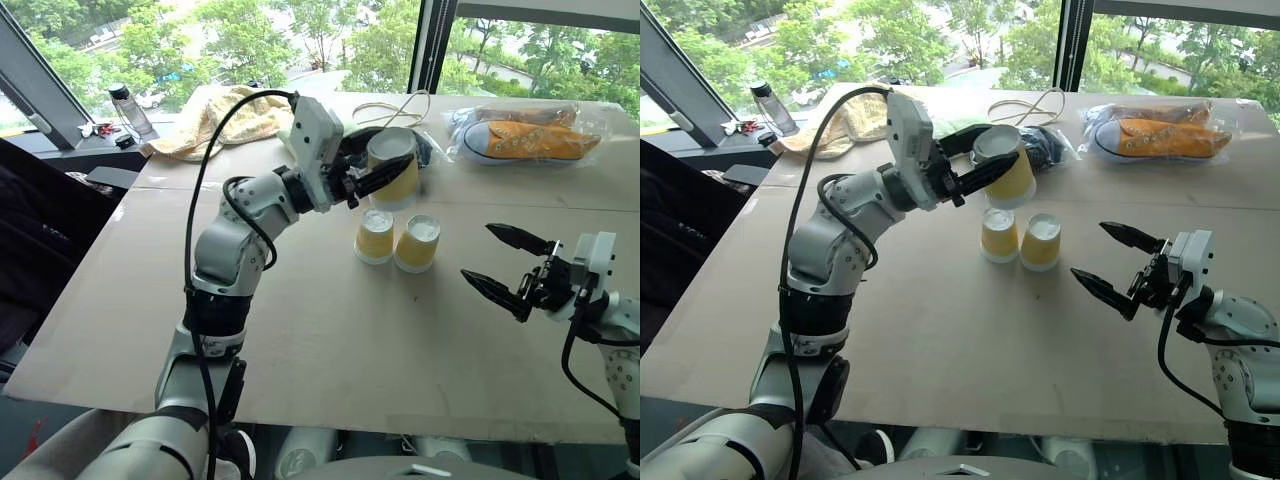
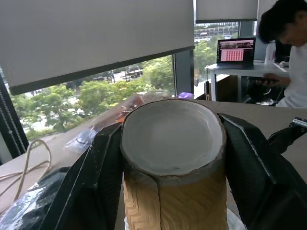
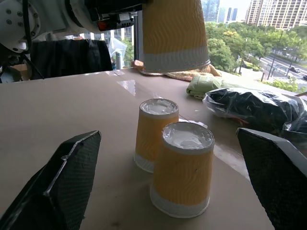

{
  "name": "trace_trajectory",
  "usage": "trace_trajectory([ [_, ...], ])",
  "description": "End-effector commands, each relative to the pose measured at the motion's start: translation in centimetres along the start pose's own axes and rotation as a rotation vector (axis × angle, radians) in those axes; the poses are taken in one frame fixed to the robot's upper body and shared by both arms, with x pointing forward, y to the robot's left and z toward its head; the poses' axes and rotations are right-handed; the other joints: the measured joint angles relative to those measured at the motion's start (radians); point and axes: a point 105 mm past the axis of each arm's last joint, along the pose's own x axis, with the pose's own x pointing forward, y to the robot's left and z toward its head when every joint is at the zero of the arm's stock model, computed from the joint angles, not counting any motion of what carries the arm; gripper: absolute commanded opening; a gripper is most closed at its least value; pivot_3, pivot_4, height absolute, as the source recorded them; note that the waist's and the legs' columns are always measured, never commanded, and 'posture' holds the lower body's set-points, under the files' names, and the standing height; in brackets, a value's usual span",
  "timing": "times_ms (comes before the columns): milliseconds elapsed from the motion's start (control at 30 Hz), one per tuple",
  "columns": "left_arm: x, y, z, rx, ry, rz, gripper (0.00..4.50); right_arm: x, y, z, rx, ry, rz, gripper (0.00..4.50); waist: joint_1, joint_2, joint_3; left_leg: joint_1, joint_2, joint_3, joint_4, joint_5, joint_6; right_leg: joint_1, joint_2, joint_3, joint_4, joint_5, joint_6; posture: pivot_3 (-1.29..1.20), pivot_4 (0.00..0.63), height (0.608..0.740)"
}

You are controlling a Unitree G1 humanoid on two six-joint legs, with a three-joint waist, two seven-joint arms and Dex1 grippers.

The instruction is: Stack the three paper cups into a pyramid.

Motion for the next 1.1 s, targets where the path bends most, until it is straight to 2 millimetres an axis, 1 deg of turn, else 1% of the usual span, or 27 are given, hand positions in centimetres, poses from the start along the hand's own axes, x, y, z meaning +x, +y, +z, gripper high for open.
trace_trajectory([
  [33, 0.5, -0.4, -0.1, 0.047, 0.035, -0.059, 2.36, 0.1, 0.5, 1.3, -0.046, -0.027, -0.022, 4.50, 0.002, 0.000, 0.000, 0.000, 0.000, 0.000, 0.000, 0.000, 0.000, 0.000, 0.000, 0.000, 0.000, 0.000, 0.000, 0.00, 0.150, 0.740],
  [267, 0.3, -0.2, -1.7, 0.041, 0.075, -0.065, 2.36, -0.4, 0.8, 1.1, -0.030, -0.013, -0.057, 4.50, 0.006, -0.001, 0.000, 0.000, 0.000, 0.000, 0.001, 0.000, 0.000, 0.001, -0.001, 0.000, 0.001, 0.000, 0.000, 0.00, 0.150, 0.740],
  [467, 1.0, -0.4, -1.8, 0.052, 0.071, -0.078, 2.36, -0.7, 0.8, 0.7, -0.029, -0.002, -0.065, 4.50, 0.005, -0.001, 0.000, 0.000, 0.000, 0.000, 0.001, 0.000, 0.000, 0.001, -0.001, 0.000, 0.000, 0.000, 0.000, 0.00, 0.150, 0.740],
  [667, 1.1, -0.2, -2.5, 0.058, 0.073, -0.065, 2.36, -1.0, 0.8, 0.5, -0.030, 0.005, -0.061, 4.50, 0.005, -0.001, 0.000, 0.000, 0.000, 0.000, 0.002, 0.000, 0.000, 0.001, -0.001, 0.000, 0.000, 0.000, 0.000, 0.00, 0.150, 0.740],
  [733, 1.1, 0.0, -2.2, 0.065, 0.052, -0.039, 3.37, -1.2, 0.7, 0.4, -0.030, 0.007, -0.060, 4.50, 0.006, -0.001, 0.001, 0.000, 0.000, 0.000, 0.002, 0.000, 0.000, 0.001, -0.001, 0.000, 0.000, 0.000, 0.000, 0.00, 0.150, 0.740],
  [833, 1.0, 0.0, -1.7, 0.081, 0.026, -0.029, 4.33, -1.3, 0.7, 0.2, -0.031, 0.008, -0.060, 4.50, 0.005, -0.001, 0.001, 0.000, 0.000, 0.000, 0.002, 0.000, 0.000, 0.001, -0.001, 0.000, 0.000, 0.000, 0.000, 0.00, 0.150, 0.740],
  [933, 0.8, 0.0, -1.0, 0.093, -0.011, -0.024, 4.33, -1.5, 0.6, -0.1, -0.028, 0.007, -0.060, 4.50, 0.005, -0.001, 0.001, 0.000, 0.000, 0.000, 0.002, 0.000, 0.000, 0.001, -0.001, 0.000, 0.001, 0.000, 0.000, 0.00, 0.150, 0.740],
  [1033, 0.3, -0.5, 0.3, 0.083, -0.062, -0.043, 4.33, -1.8, 0.5, -0.4, -0.022, 0.008, -0.061, 4.50, 0.005, -0.001, 0.001, 0.000, 0.000, 0.000, 0.002, 0.000, 0.000, 0.001, -0.001, 0.000, 0.001, 0.000, 0.000, 0.00, 0.150, 0.740],
  [1100, -0.5, -0.5, 1.7, 0.072, -0.115, -0.033, 4.33, -2.2, 0.4, -0.8, -0.008, 0.001, -0.070, 4.50, 0.005, -0.001, 0.001, 0.000, 0.000, 0.000, 0.002, 0.000, 0.000, 0.001, -0.001, 0.000, 0.001, 0.000, 0.000, 0.00, 0.150, 0.740],
])
